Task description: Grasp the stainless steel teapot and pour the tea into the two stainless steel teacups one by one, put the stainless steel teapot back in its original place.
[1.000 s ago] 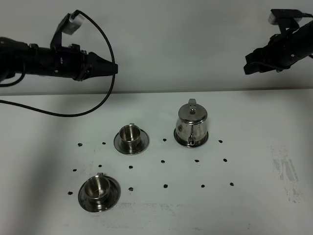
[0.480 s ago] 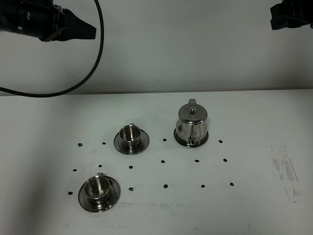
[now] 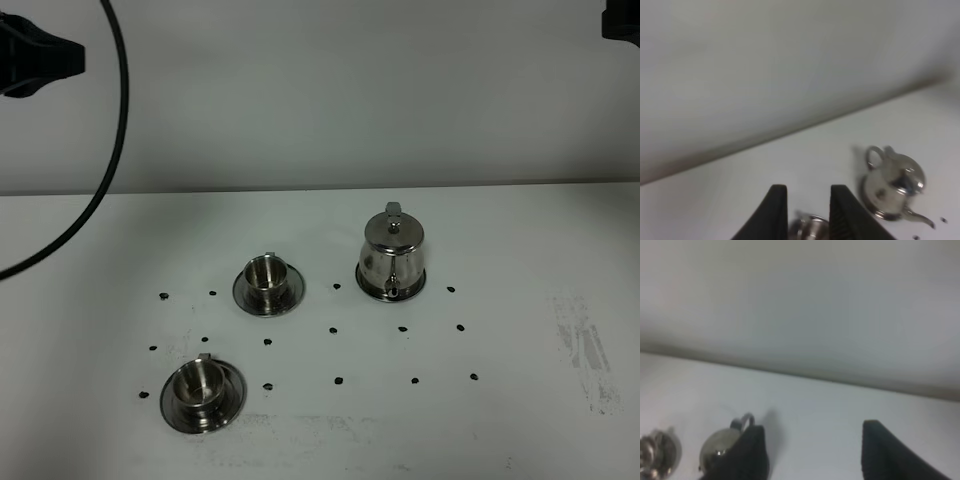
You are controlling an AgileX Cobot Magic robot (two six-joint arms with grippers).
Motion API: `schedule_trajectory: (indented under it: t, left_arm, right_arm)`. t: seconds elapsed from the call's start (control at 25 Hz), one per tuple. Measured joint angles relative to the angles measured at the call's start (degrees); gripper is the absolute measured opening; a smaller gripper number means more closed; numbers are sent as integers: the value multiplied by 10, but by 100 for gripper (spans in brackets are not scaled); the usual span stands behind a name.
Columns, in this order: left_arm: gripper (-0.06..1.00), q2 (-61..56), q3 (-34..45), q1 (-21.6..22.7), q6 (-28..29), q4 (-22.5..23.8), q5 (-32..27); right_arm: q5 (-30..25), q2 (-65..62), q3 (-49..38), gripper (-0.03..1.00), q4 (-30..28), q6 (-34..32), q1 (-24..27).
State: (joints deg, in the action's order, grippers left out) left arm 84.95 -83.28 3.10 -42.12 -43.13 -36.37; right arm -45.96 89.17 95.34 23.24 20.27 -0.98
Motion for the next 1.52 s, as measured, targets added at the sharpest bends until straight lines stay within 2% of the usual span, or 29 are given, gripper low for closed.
schedule_trajectory:
  t: [0.16, 0.32, 0.44, 0.56, 0.68, 0.76, 0.84, 1.04, 1.12, 1.2, 1.36, 1.52]
  left_arm:
    - [24, -130, 140, 0, -12, -1, 108]
    - [24, -241, 263, 0, -14, 0, 181]
    - [24, -318, 329, 0, -14, 0, 203]
    - [24, -389, 382, 0, -10, 0, 197]
    - [24, -456, 421, 0, 17, 21, 172]
    - [24, -497, 437, 0, 52, 61, 140]
    - [24, -534, 441, 0, 116, 116, 93]
    - [24, -595, 442, 0, 292, 284, -84]
    - [24, -619, 446, 0, 326, 336, -139]
    - [24, -650, 463, 0, 348, 357, -175]
    - [24, -723, 522, 0, 374, 364, -184]
    - [24, -785, 555, 0, 386, 367, -198]
  right_arm:
    - [62, -83, -106, 43, 45, 36, 0]
    - [108, -132, -191, 43, 102, 80, 0]
    - [146, -165, -259, 43, 161, 136, 0]
    - [182, -200, -317, 43, 229, 209, 0]
    - [207, -226, -364, 43, 312, 290, -3]
    - [215, -233, -379, 43, 360, 343, -17]
    - [217, -233, -391, 43, 394, 395, -45]
    - [231, -230, -395, 43, 408, 425, -119]
    - [238, -225, -395, 43, 408, 428, -145]
    - [248, -218, -395, 43, 408, 429, -166]
    - [267, -197, -395, 43, 405, 432, -199]
    - [264, -182, -395, 43, 404, 435, -206]
